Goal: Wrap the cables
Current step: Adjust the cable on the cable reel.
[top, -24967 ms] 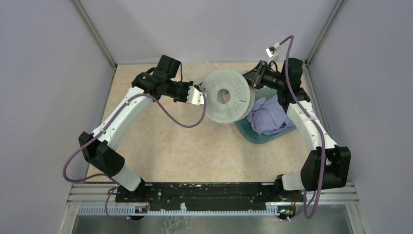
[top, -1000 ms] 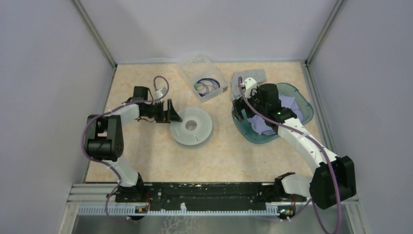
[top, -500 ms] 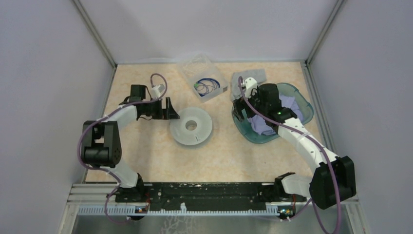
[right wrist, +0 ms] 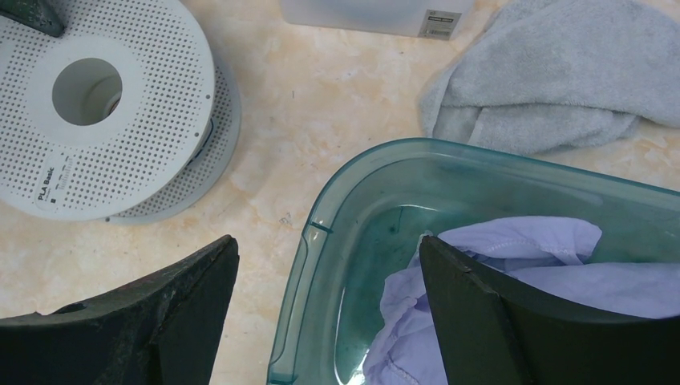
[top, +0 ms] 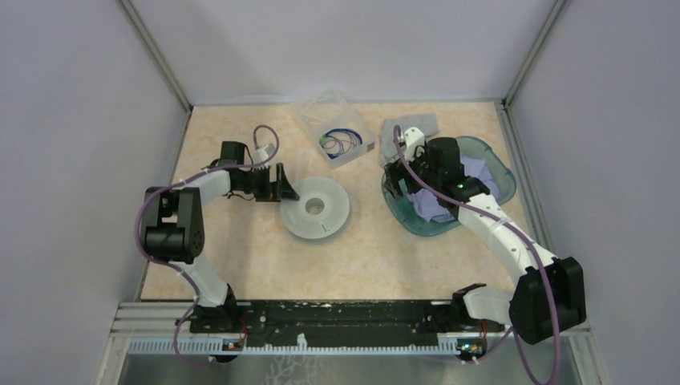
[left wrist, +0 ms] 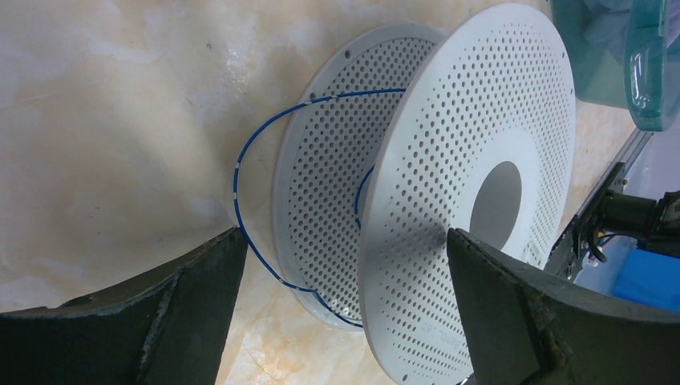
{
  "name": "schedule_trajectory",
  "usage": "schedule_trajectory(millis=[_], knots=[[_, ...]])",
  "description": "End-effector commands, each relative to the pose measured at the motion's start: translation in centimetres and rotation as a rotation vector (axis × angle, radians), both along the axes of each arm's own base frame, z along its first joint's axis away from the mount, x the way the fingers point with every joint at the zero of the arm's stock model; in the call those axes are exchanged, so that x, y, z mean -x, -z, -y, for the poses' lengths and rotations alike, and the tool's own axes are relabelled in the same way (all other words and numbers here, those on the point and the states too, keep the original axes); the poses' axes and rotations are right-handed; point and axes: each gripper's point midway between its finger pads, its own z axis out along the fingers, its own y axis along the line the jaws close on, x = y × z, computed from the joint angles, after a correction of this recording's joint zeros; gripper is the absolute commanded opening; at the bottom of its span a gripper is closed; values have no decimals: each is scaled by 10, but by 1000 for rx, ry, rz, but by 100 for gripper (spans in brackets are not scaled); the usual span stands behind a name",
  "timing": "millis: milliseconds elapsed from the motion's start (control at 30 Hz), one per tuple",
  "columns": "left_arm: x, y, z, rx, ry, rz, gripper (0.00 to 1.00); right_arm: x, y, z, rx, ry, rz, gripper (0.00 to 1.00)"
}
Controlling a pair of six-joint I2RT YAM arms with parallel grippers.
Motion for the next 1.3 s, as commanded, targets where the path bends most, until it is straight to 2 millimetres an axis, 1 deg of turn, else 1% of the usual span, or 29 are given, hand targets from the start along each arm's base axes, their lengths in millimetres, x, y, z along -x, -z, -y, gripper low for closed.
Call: schedule_trajectory(millis=[0,233,467,567,667,800,933,1267], knots=[[3,-5,10,33,43,-8,98,-8,-11,-1,-24,3,49,83],[9,-5,26,27,116,2,97,-9,-10,0,-22,4,46,83],[12,-9,36,37,170,28,96,-9,-9,-1,-22,2,42,83],[14,-7,40,40,191,22,96,-8,-9,-1,-23,1,41,83],[17,-5,41,46,200,2,96,-8,-9,-1,-22,2,42,83],[17,-5,39,30,205,10,100,-8,-10,-1,-22,3,44,83],[18,-3,34,5,203,11,100,-8,-9,0,-21,2,44,83],[13,-9,26,-17,183,38,100,-8,-10,0,-21,1,46,83]])
